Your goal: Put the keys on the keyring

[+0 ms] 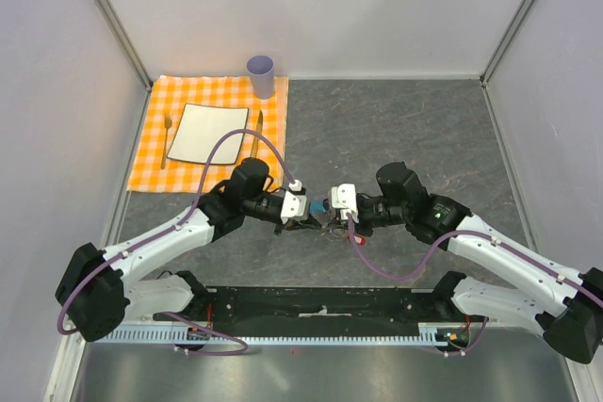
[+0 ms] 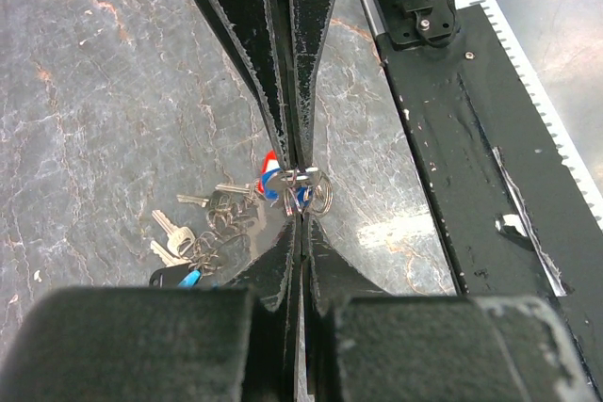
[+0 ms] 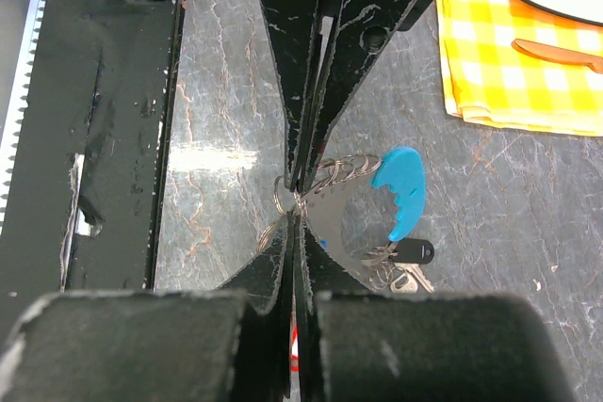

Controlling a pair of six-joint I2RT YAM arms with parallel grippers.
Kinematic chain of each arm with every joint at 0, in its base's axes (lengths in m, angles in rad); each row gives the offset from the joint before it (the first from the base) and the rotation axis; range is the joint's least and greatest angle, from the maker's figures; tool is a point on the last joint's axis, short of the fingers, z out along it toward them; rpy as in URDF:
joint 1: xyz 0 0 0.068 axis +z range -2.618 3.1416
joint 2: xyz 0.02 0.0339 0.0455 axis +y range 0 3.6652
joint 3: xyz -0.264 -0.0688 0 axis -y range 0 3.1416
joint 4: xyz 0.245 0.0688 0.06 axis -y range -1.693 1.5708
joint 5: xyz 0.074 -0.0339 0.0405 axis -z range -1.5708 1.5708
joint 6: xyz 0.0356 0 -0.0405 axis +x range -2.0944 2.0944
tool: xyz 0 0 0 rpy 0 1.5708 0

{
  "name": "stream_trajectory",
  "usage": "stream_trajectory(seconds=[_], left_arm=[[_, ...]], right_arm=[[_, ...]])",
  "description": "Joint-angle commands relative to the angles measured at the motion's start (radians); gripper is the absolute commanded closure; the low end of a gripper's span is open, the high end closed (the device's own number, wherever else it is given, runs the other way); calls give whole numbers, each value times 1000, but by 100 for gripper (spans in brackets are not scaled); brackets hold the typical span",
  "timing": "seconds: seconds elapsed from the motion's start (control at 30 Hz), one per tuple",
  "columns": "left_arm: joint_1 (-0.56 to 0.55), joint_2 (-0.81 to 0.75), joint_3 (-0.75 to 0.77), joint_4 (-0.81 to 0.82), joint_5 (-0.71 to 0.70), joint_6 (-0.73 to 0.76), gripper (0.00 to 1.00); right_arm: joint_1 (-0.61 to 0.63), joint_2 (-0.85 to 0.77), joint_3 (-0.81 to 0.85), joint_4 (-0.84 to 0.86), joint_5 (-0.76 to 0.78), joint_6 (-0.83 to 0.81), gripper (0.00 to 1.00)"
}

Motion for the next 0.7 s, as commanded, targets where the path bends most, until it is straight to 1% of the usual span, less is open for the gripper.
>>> stream_trajectory(seconds=[0.0, 0.2, 0.5, 0.67], left_arm=[[-6, -35, 9, 103, 4, 9, 98], [-5, -48, -2, 128, 13, 0, 98], [-5, -57, -19, 166, 20, -20, 98], [-5, -51, -23, 188, 23, -29, 98]], right_arm=[[5, 6, 20, 12, -26, -6, 100], [3, 9, 18, 18, -11, -6, 100], [5, -2, -23, 125, 10, 64, 100], [5, 4, -42, 183, -2, 107, 100]])
